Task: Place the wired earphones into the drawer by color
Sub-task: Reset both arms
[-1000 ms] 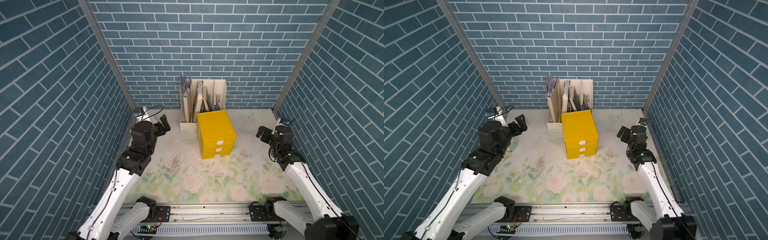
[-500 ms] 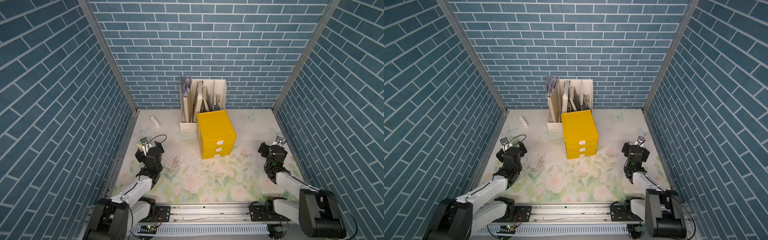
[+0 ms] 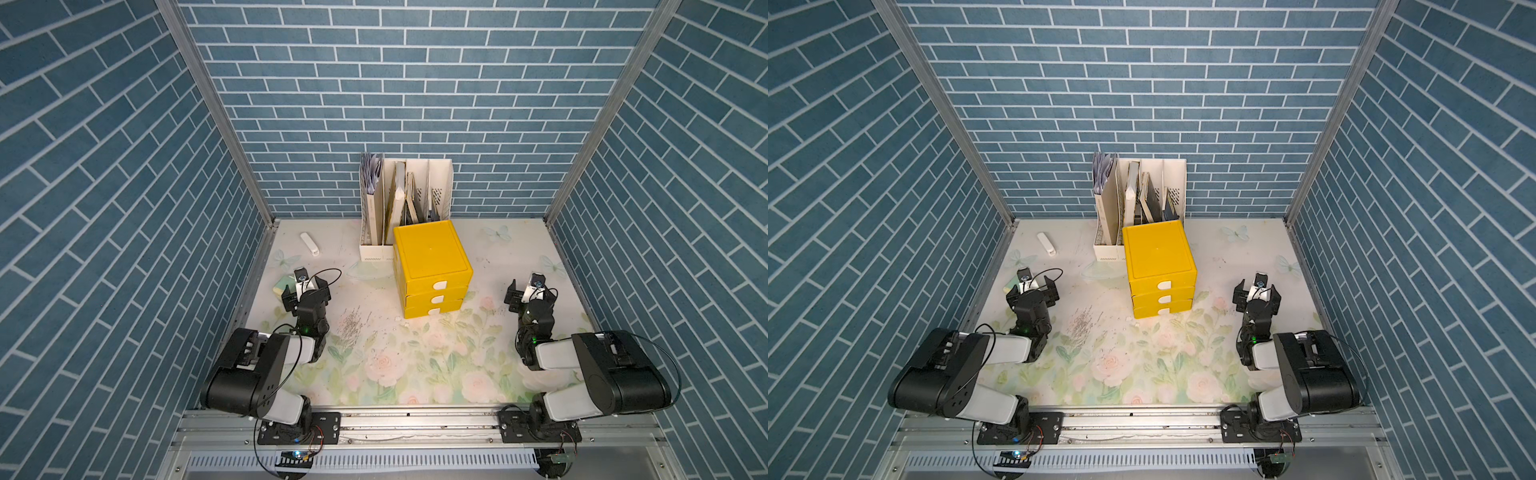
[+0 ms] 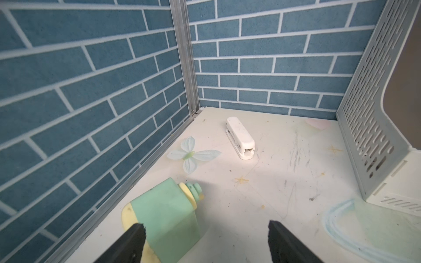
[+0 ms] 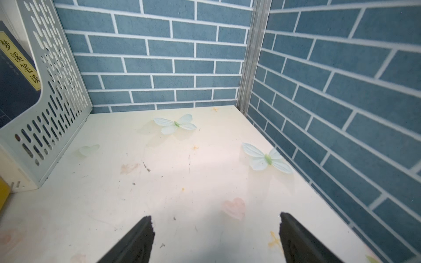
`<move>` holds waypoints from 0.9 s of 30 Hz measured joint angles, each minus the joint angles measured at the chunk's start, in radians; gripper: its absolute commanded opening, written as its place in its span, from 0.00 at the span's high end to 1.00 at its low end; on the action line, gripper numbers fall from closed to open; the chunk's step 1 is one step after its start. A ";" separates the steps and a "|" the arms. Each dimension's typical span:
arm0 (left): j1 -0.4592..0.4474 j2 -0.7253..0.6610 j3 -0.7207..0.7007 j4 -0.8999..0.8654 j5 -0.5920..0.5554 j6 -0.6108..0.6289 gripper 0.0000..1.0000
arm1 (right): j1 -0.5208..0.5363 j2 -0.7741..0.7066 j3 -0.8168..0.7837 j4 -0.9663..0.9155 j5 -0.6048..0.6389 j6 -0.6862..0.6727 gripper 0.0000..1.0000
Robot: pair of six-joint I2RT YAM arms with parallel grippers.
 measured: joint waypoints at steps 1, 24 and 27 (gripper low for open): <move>0.027 -0.003 -0.010 0.014 0.033 -0.005 0.07 | -0.003 0.002 0.009 -0.002 -0.003 -0.002 0.10; 0.081 0.017 -0.075 0.180 0.254 0.000 0.00 | -0.052 0.052 -0.009 0.073 -0.146 -0.020 0.00; 0.081 0.018 -0.075 0.183 0.254 0.000 0.00 | -0.052 0.052 -0.009 0.079 -0.148 -0.020 0.00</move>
